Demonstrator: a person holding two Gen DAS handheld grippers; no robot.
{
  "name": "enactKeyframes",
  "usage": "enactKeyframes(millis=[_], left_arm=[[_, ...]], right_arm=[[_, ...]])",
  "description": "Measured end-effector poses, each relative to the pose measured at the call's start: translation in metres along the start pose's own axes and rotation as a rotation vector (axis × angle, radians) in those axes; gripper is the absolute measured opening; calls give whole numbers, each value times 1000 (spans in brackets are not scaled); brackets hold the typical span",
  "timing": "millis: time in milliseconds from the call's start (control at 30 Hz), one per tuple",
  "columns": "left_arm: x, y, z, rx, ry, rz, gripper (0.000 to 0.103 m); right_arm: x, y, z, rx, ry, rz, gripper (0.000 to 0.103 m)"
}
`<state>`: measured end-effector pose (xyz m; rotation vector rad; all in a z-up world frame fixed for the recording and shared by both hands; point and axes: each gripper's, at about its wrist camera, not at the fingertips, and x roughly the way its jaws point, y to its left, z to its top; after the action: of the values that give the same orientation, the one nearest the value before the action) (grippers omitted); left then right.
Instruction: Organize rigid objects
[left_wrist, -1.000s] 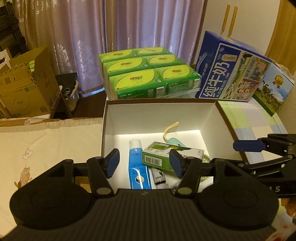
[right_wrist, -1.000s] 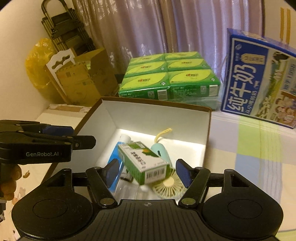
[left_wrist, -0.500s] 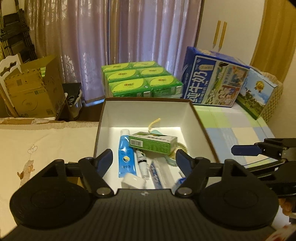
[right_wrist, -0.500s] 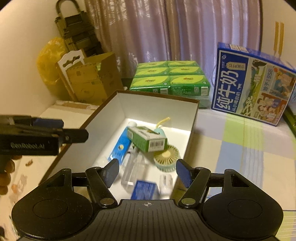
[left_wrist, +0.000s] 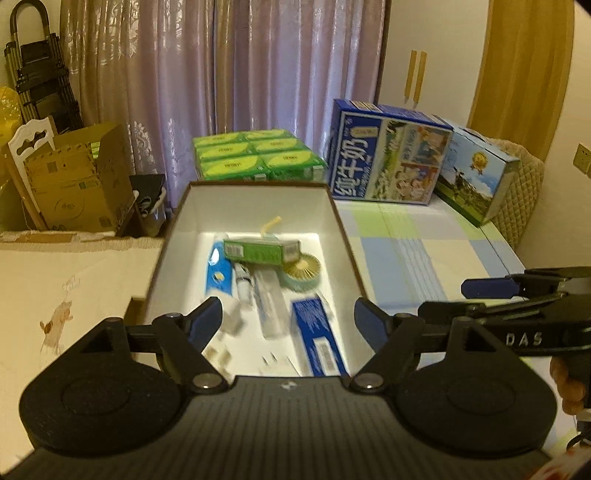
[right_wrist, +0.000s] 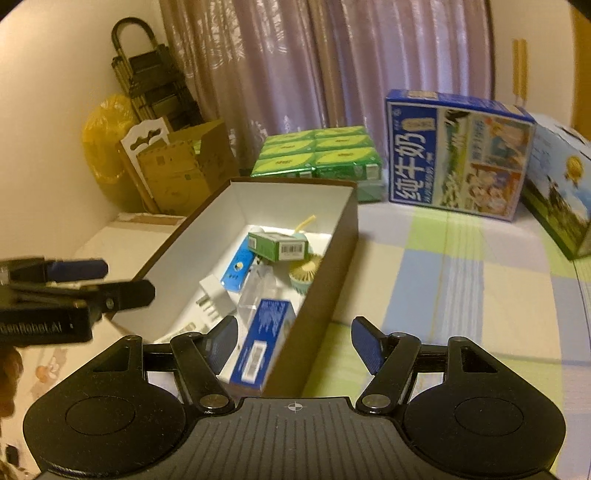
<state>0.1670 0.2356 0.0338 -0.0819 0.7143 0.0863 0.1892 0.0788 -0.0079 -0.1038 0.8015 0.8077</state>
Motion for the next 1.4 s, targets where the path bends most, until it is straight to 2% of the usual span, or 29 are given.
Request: enactKeyframes(millis=[333, 767, 1133, 1400], left_arm=[[-28, -63, -44, 14, 53, -49, 75], [-55, -131, -87, 31, 116, -114, 72], [-74, -167, -116, 52, 145, -135, 72], [-86, -182, -122, 58, 137, -142, 72]], right_arm=[[-63, -29, -49, 65, 8, -31, 65], [-134, -58, -110, 96, 24, -99, 65], [-177, -73, -152, 141, 41, -125, 65], [-191, -80, -164, 155, 42, -130, 65]])
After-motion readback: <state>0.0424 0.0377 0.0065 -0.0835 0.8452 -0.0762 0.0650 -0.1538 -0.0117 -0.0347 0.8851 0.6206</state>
